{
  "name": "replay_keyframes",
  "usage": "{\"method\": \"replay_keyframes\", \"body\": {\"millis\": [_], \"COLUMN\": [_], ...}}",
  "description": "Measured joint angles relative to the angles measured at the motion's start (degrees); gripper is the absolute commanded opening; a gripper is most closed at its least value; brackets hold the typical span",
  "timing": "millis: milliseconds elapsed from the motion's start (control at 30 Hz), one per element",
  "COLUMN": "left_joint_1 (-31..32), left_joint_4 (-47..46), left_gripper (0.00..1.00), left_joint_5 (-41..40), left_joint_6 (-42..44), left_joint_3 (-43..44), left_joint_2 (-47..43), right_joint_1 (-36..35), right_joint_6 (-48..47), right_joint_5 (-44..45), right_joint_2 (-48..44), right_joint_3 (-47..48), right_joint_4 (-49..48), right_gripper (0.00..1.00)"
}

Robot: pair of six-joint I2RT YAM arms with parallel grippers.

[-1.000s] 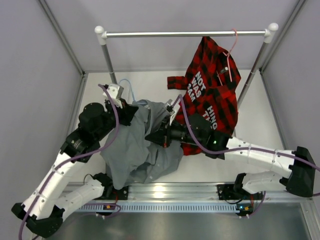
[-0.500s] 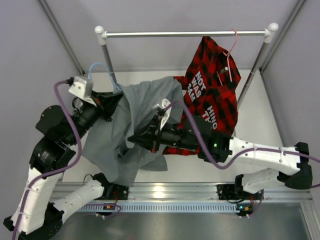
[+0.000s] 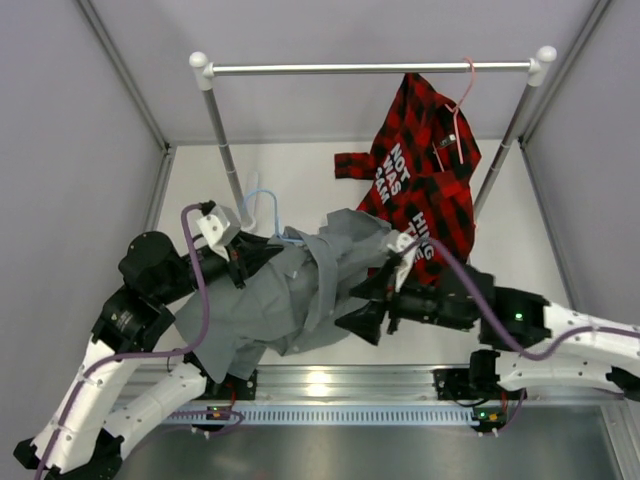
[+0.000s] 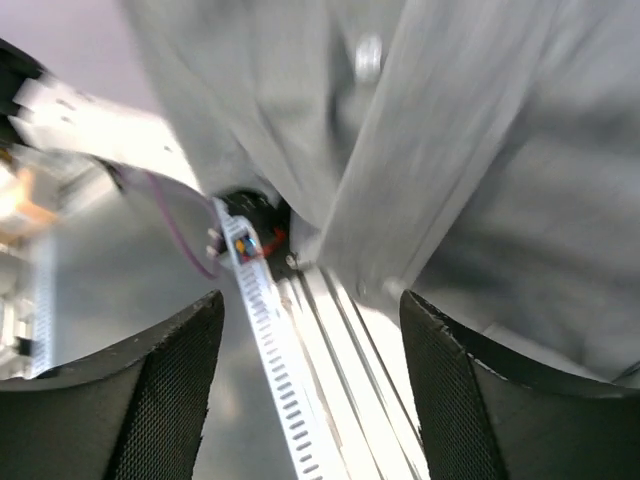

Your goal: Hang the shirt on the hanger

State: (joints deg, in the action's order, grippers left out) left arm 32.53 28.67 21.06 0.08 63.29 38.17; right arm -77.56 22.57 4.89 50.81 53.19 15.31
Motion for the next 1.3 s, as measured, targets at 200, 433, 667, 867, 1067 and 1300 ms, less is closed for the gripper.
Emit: {"method": "replay_keyframes", "body": {"millis": [200,433,667,867,1067,1300], "left_joint_1": [0.0,-0.1,-0.1,-0.1,-0.2,-0.2], "left_joint_4": [-3.9,-6.0,-6.6,-7.1,-7.2,-2.6], "left_gripper": [0.00,0.00,0.00,0.00,0.00,0.98], "left_joint_5": [12.8,27.2,40.3,44.0,44.8,31.3], "left_joint_6": [-1.9,-2.8,-2.2,-1.6,-1.2,1.0], "left_joint_3": [-4.1,-4.2,-4.2,-4.1,-3.8,3.9], "left_joint_2": [0.4,1.7,2.4,3.3,3.2,2.1], "right_joint_1": [0.0,2.8,3.6,3.6,3.6,3.8], "right_joint_6": [-6.1,-14.3,-18.0,-19.3,-18.4,-17.0], "right_joint_5": [-2.0,-4.8,-12.5,-17.2,-18.6,-12.0], "right_joint_2": [-7.6,1.1,14.6,19.4,20.3,17.4], "right_joint_3": [7.5,19.8,32.0,34.7,34.6,31.1], "right_joint_4": [4.5,7.7,8.3,7.5,6.1,3.6], "right_gripper": [0.89,0.80,0.72,0.19,0.00,0.00]}}
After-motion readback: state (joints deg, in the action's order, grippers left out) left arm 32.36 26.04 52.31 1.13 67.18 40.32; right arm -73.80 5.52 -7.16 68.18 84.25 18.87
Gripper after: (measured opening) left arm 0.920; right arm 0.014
